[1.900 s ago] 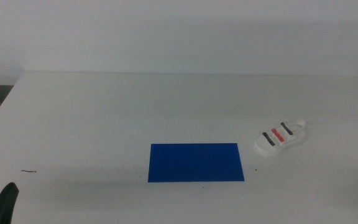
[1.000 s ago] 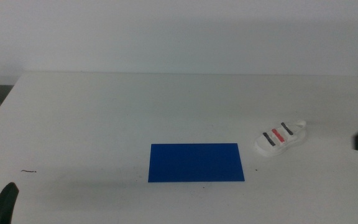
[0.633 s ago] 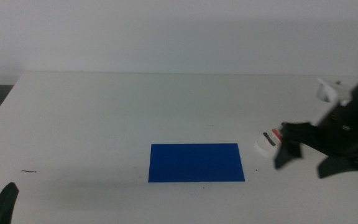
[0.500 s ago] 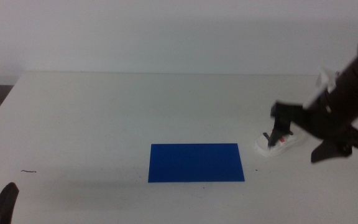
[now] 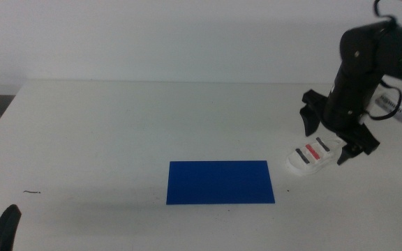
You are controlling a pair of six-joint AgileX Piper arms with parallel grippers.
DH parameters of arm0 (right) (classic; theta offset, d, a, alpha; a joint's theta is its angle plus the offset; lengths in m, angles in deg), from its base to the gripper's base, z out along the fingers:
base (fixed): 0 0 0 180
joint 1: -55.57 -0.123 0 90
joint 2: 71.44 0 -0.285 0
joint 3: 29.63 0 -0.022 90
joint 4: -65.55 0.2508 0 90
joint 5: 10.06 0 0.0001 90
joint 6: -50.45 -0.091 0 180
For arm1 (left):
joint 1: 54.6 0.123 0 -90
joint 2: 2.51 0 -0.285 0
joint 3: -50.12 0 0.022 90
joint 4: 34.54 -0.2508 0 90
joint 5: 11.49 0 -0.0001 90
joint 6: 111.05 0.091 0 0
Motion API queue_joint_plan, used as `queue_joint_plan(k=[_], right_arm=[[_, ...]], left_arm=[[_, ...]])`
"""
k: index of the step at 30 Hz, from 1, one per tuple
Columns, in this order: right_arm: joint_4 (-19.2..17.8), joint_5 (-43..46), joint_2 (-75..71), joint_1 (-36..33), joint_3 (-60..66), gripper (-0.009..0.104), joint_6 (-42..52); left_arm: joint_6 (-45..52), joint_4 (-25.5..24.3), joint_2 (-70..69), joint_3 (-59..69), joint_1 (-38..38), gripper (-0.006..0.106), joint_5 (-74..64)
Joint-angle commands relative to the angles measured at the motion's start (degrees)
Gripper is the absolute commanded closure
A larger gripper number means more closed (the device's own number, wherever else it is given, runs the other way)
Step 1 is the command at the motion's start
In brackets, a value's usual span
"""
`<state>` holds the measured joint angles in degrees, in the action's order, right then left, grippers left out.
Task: Use one arm to grab the shoe from the table and place it on the mat.
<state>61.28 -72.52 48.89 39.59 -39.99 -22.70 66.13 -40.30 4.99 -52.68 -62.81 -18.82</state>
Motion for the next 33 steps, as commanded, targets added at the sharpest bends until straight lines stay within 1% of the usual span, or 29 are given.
queue_joint_plan(k=[1,3,7,9,11,13,16,17,18,21,25,29,33], right_arm=[[-2.6,-0.3,1.4,0.1,-0.6,0.01,-3.9],[-3.2,-0.1,2.9,0.5,-0.6,0.013,-5.1],[-4.5,3.2,5.2,0.6,-0.7,0.021,-5.9],[-5.1,4.2,6.1,0.6,-0.7,0.027,-7.0],[-6.0,4.1,6.7,0.6,-0.7,0.04,-8.3],[-6.5,3.4,7.0,0.6,-0.7,0.057,-9.6],[-6.5,2.0,7.1,0.6,-0.7,0.087,-11.4],[-6.6,1.8,6.8,0.4,-0.7,0.095,-11.7],[-7.1,0.9,6.4,-0.1,-0.7,0.098,-11.7],[-8.5,-1.4,4.1,-2.4,-0.7,0.098,-11.7],[-10.5,-2.7,0.1,-7.7,-1.1,0.098,-12.4],[-10.4,-2.5,0.1,-13.6,-4.5,0.097,-14.3],[-9.9,-2.4,2.5,-18.8,-8.5,0.094,-16.0]], left_arm=[[-0.1,0.2,0.3,0.0,-0.4,0.007,0.7],[-0.1,0.2,0.3,0.0,-0.4,0.007,0.7],[-0.1,0.2,0.3,0.0,-0.4,0.007,0.7],[-0.1,0.2,0.3,0.0,-0.4,0.007,0.7],[-0.1,0.2,0.3,0.0,-0.4,0.007,0.7],[-0.1,0.2,0.3,0.0,-0.4,0.007,0.7],[-0.1,0.2,0.3,0.0,-0.4,0.007,0.7],[-0.1,0.2,0.3,0.0,-0.4,0.007,0.7],[-0.1,0.2,0.3,0.0,-0.4,0.007,0.7],[-0.1,0.2,0.3,0.0,-0.4,0.007,0.7],[-0.1,0.2,0.3,0.0,-0.4,0.007,0.7],[-0.1,0.2,0.3,0.0,-0.4,0.007,0.7],[-0.1,0.2,0.3,0.0,-0.4,0.007,0.7]])
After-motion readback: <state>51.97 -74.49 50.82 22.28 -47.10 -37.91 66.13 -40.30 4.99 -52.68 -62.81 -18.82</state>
